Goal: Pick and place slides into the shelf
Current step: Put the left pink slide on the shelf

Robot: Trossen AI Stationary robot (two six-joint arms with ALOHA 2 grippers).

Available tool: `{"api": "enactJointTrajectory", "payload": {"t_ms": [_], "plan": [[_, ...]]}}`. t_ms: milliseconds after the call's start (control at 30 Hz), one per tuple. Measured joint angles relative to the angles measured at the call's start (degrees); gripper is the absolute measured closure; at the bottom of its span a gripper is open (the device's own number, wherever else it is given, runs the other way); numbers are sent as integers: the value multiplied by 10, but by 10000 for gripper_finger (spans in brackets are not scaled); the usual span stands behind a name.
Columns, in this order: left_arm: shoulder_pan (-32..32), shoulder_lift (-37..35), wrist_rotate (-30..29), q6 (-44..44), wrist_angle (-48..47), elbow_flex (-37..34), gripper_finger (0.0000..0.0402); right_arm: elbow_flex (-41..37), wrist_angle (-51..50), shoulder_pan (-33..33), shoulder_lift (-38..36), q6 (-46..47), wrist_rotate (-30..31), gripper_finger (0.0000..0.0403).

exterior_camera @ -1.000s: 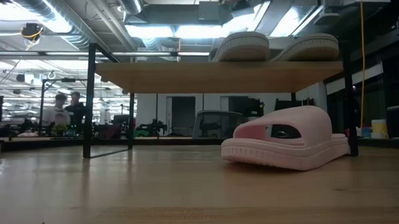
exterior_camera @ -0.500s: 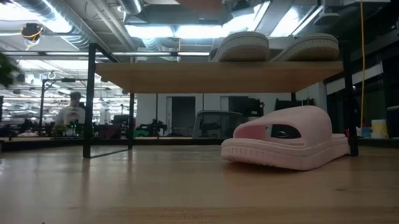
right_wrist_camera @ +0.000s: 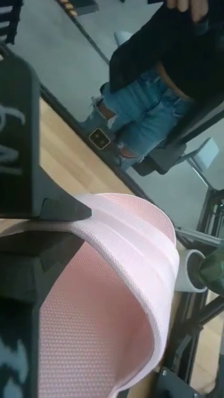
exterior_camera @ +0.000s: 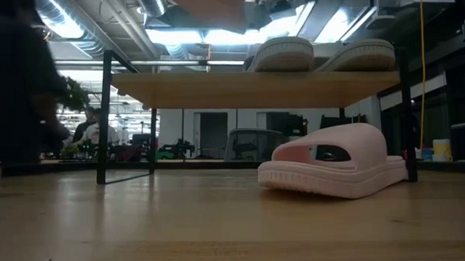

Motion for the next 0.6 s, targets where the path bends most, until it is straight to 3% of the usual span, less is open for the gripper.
{"api": "enactJointTrajectory", "payload": {"t_ms": [600], "plan": [[0, 0, 0, -1, 1, 0, 401, 0, -31, -3, 44, -32, 11, 388]]}}
